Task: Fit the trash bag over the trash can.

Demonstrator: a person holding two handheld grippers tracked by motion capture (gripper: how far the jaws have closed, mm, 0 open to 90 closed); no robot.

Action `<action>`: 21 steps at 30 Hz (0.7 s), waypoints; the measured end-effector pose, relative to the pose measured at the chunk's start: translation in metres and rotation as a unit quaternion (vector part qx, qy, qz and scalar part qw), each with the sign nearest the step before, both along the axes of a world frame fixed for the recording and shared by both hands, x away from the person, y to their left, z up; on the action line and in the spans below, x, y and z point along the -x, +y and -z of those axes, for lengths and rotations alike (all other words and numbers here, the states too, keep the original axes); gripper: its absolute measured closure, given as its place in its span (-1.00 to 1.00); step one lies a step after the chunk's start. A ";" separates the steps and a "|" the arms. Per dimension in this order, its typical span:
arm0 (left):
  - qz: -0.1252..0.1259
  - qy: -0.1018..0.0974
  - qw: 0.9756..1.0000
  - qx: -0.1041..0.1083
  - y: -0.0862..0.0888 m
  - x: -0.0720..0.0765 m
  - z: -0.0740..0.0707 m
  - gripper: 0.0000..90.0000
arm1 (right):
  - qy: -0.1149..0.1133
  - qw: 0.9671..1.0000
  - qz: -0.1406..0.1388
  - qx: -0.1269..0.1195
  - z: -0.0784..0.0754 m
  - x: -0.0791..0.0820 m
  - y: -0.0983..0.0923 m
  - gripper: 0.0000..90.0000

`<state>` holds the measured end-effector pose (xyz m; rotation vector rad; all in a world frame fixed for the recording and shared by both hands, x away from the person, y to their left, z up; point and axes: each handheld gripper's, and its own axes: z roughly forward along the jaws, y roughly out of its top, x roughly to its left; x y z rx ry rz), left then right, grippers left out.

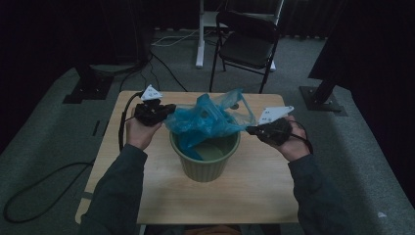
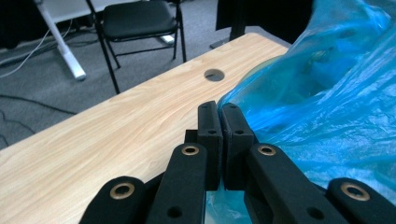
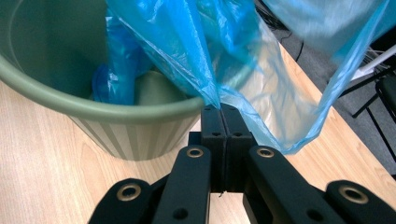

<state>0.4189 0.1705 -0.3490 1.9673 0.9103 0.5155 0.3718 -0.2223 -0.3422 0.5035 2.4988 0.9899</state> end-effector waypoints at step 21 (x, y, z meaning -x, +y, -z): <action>-0.048 0.033 0.998 0.001 0.023 -0.010 0.020 0.96 | 0.033 0.999 -0.013 0.023 0.016 0.001 -0.007 1.00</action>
